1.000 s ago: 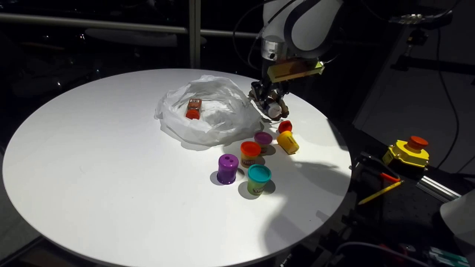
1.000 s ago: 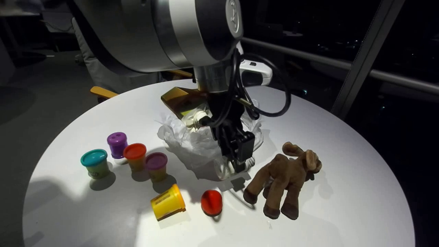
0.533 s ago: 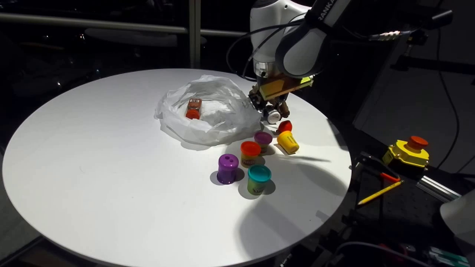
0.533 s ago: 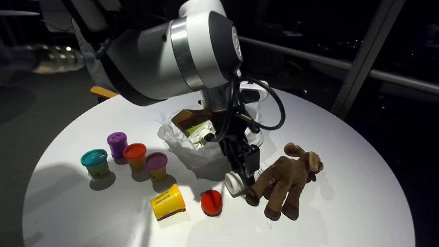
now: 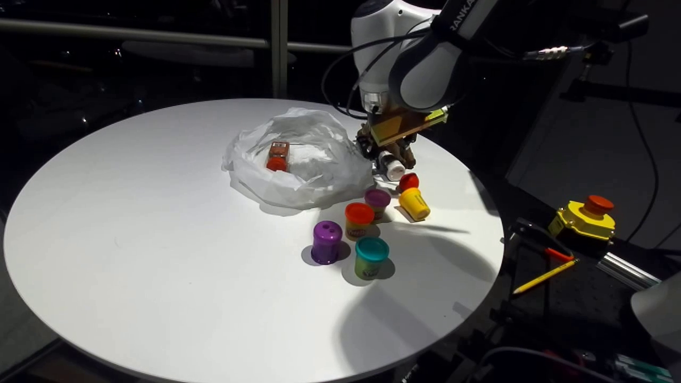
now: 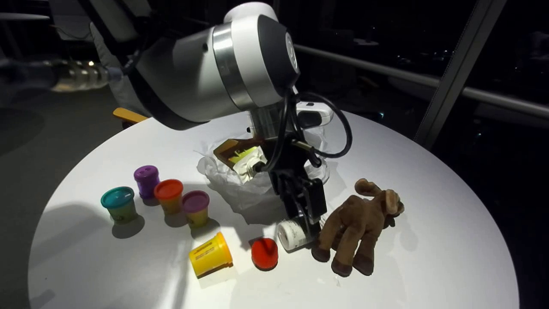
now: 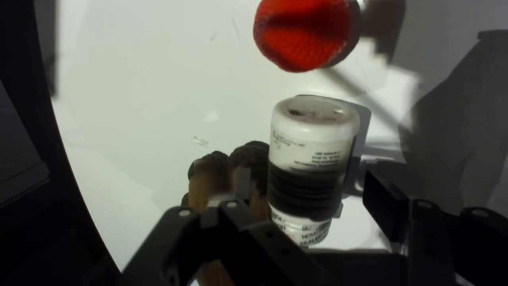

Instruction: Pick up all the objects from the plastic and put them on the table

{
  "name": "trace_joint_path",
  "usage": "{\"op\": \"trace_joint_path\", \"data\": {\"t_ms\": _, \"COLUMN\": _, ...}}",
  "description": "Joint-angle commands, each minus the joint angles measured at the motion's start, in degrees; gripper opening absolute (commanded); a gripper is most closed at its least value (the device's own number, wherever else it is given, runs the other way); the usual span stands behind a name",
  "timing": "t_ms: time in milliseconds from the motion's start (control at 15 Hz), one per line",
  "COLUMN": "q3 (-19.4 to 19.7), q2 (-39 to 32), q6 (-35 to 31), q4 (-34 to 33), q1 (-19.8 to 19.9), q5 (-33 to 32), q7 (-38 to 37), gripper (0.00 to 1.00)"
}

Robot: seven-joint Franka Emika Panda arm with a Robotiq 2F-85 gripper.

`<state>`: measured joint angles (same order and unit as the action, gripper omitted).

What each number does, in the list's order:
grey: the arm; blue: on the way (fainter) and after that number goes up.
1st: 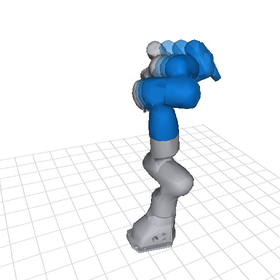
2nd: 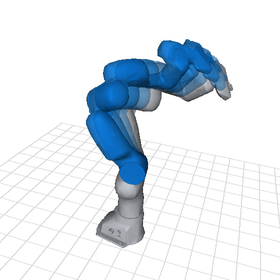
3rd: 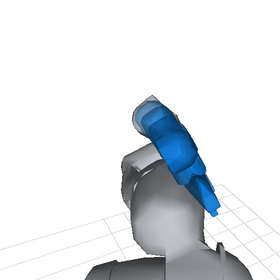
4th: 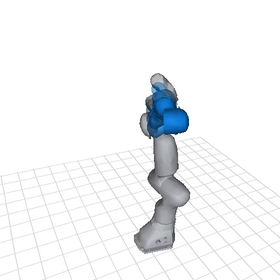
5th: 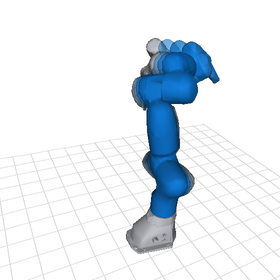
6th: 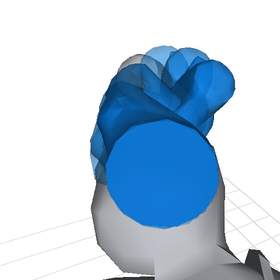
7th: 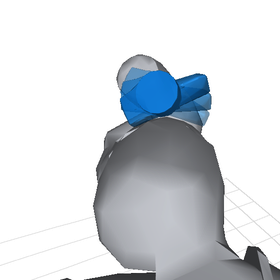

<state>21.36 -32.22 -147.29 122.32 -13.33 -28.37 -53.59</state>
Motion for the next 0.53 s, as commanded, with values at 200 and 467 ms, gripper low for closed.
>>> {"op": "trace_joint_path", "data": {"t_ms": 200, "q3": -5.6, "q2": 14.8, "q6": 4.7, "q4": -0.7, "q1": 2.6, "q5": 5.3, "q7": 3.2, "gripper": 1.0}}
{"op": "trace_joint_path", "data": {"t_ms": 467, "q3": -14.5, "q2": 12.4, "q6": 7.0, "q4": -8.3, "q1": 6.4, "q5": 20.5, "q7": 10.0, "gripper": 1.0}}
